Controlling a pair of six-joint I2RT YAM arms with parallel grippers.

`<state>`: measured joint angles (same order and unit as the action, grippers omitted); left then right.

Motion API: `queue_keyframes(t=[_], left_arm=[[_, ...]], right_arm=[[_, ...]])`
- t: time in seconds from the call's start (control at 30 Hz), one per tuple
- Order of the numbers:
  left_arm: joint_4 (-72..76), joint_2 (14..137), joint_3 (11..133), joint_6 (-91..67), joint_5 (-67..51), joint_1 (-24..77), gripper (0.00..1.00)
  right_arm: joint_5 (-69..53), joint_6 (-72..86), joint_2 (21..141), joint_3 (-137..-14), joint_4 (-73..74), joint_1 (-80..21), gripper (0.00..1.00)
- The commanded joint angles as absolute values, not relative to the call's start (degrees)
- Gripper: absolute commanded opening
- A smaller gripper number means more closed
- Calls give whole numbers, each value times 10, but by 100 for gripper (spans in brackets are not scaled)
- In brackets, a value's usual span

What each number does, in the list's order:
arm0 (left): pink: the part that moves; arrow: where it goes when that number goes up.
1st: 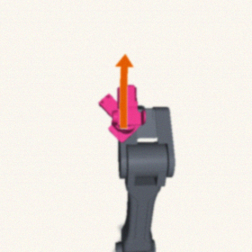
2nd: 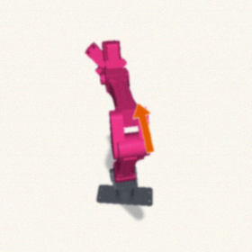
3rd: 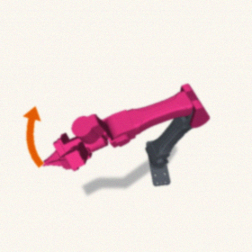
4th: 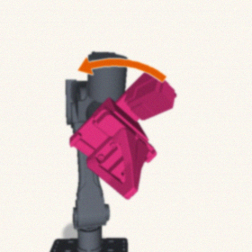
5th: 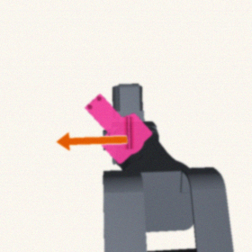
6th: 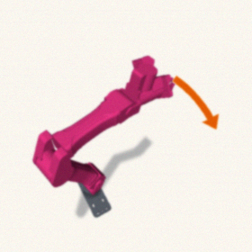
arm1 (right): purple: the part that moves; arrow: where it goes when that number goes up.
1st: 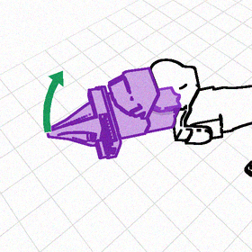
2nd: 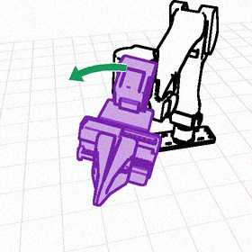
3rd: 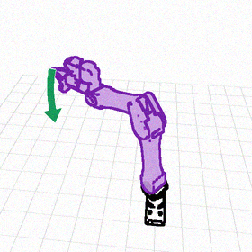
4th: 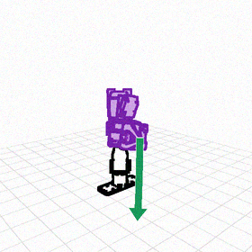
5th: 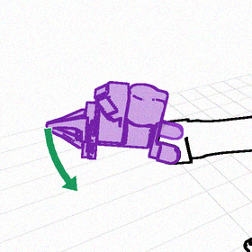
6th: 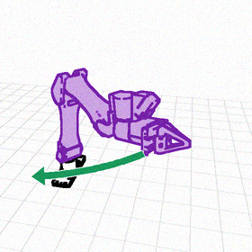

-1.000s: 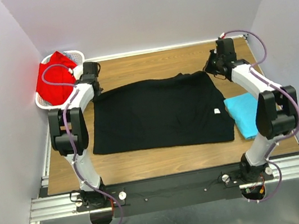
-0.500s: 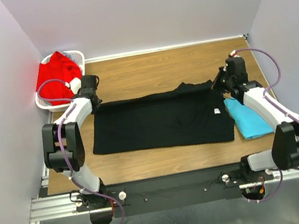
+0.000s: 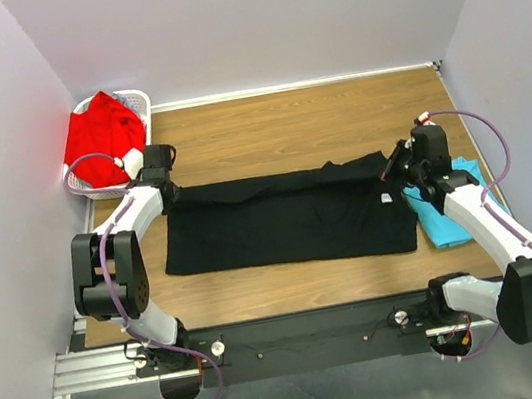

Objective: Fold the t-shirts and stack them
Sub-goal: Fold the tshirt

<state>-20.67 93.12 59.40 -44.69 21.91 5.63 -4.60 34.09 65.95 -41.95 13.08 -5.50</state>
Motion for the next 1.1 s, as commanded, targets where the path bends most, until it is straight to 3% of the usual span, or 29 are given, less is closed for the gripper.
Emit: queue_keyframes(t=[0.0, 1.07], left_arm=[[-192, 907, 583, -456, 213, 54, 0], [-165, 871, 510, -455, 197, 48, 0]], right_arm=[[-52, 353, 628, -404, 142, -50, 0], [-60, 387, 527, -302, 187, -51, 1]])
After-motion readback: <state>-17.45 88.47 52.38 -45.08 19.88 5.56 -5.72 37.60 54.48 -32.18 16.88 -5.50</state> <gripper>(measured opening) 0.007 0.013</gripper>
